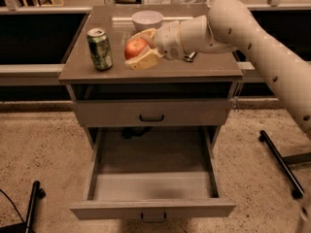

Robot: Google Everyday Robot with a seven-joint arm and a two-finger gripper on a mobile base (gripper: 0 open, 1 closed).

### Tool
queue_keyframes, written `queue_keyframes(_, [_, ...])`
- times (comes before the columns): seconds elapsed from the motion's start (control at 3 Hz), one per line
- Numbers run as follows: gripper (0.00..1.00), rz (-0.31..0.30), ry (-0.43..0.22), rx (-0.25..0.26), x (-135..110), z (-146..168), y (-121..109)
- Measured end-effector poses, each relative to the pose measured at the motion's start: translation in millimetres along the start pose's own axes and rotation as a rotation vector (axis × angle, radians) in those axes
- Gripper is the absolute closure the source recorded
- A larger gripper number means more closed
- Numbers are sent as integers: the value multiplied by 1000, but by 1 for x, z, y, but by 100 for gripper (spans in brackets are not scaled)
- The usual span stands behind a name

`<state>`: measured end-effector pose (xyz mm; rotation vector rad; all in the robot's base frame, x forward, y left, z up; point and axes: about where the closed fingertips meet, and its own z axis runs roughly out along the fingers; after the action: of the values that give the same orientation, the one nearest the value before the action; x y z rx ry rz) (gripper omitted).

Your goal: Place apple into middle drawer

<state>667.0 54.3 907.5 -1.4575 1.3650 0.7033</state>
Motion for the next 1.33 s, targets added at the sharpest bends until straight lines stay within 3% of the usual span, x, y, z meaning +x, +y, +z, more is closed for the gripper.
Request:
queue_keyframes(0.33, [100, -88, -39, -18, -12, 2, 14])
queue_keyframes(0.67, [100, -88, -39, -18, -12, 2, 14])
queue_keyframes(1.0, [100, -29, -44, 4, 25, 10, 27])
queue_keyframes(1.33, [100, 110, -108, 76, 113, 13, 58])
